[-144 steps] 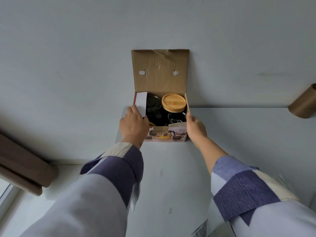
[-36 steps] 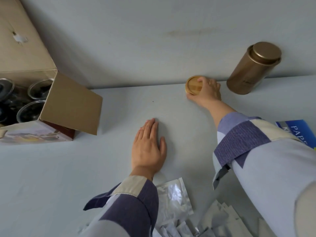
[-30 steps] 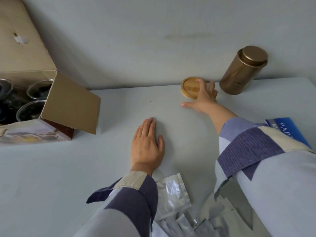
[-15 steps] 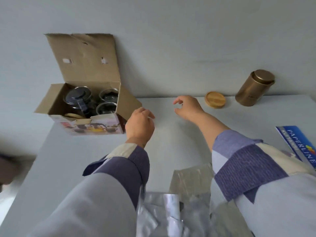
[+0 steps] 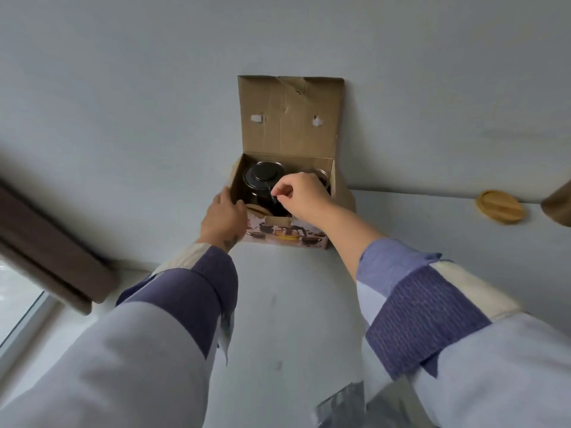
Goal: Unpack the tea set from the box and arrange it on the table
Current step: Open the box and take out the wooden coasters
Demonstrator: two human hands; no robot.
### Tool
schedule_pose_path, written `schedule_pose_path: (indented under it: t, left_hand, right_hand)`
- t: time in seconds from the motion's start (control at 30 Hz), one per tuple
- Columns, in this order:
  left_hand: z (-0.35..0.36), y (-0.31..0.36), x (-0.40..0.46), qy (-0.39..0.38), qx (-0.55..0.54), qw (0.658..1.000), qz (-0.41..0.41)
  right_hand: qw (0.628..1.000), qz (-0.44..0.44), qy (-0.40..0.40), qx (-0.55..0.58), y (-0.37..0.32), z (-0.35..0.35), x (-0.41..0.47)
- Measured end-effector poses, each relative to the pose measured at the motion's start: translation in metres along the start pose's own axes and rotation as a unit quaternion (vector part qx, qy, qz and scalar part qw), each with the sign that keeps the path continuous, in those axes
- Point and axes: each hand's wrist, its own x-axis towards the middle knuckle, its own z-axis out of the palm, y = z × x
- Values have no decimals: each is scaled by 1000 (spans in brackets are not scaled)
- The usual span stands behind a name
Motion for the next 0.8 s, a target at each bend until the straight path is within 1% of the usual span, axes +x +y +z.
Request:
schedule_pose_path:
  t: [0.07,0.17,0.3,0.4,0.47,0.67,0.8]
  left_hand:
    - [-3,-4,-2,-43,-65,997,-5]
    - [-4,-6,-5,-73,-123,990,-8]
    - [-2,-11,-4,-93,-157,983,-13]
    - [0,-13,-6,-100,-176,979,-18]
    - [2,-16,-6,-106,-187,976,-9]
    - [2,-19,-4,-105,-189,976,1]
    - [4,-21,-5,-93,-156,983,7]
  right_hand:
    - [1000,-13,-6,-5,-14,14,7]
    - [997,-21,-47,-55,-23,30,17]
    - [983,-22,-122,-135,-30,40,34]
    - [969,-22,-183,-167,-31,40,46]
    - [959,-30,-208,-190,-32,41,51]
    - [941,-31,-224,-253,-38,47,52]
    - [936,-40,-184,-299,-38,51,42]
